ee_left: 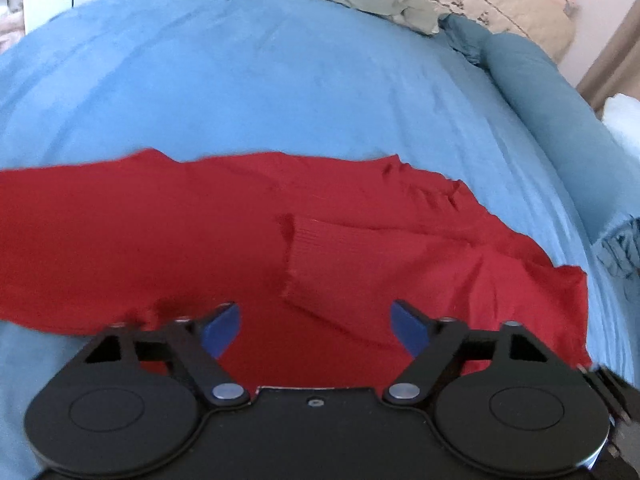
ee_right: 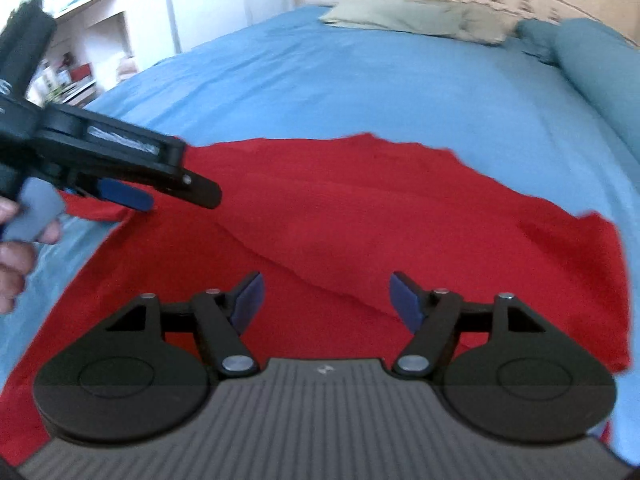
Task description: Fold small clothes
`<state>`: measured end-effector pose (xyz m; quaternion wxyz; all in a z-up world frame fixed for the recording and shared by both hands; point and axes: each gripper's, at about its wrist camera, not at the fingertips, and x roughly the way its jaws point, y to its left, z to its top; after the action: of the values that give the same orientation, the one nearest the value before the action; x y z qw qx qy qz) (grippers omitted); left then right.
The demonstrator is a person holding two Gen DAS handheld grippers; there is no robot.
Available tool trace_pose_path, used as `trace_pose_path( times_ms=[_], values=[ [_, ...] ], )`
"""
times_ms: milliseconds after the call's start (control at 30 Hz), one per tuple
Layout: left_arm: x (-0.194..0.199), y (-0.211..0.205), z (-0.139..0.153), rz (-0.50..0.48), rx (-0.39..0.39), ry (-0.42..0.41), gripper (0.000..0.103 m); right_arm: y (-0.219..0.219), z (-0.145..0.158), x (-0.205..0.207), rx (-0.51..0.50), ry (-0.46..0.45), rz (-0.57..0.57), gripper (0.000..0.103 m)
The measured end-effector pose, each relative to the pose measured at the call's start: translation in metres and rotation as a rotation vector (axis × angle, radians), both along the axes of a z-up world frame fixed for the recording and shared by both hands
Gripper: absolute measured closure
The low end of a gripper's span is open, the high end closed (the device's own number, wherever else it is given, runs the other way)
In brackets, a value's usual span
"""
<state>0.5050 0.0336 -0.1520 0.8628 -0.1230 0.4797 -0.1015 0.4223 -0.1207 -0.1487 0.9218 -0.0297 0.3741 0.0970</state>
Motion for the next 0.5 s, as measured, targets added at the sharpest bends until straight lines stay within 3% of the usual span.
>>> trace_pose_path(
  times_ms=[100, 233, 267, 300, 400, 500],
  values=[
    [0.008, -0.012, -0.016, 0.030, 0.000, 0.037, 0.045, -0.025, 0.001, -0.010, 0.020, 0.012, -0.067, 0.017],
    [0.016, -0.025, -0.025, 0.069, 0.034, 0.032, 0.059, -0.047, -0.003, -0.018, 0.046, 0.024, -0.129, 0.017],
    [0.018, -0.028, -0.025, 0.066, 0.041, 0.027, 0.074, -0.052, -0.004, -0.020, 0.052, 0.025, -0.141, 0.017],
    [0.021, -0.031, -0.025, 0.056, 0.039, 0.029, 0.097, -0.056, -0.005, -0.021, 0.057, 0.026, -0.151, 0.017],
    [0.025, -0.034, -0.021, 0.049, 0.019, 0.022, 0.099, -0.064, -0.007, -0.023, 0.061, 0.028, -0.171, 0.017],
    [0.021, -0.028, 0.000, 0.063, 0.032, -0.044, 0.099, -0.069, -0.006, -0.023, 0.060, 0.028, -0.184, 0.017]
  ],
)
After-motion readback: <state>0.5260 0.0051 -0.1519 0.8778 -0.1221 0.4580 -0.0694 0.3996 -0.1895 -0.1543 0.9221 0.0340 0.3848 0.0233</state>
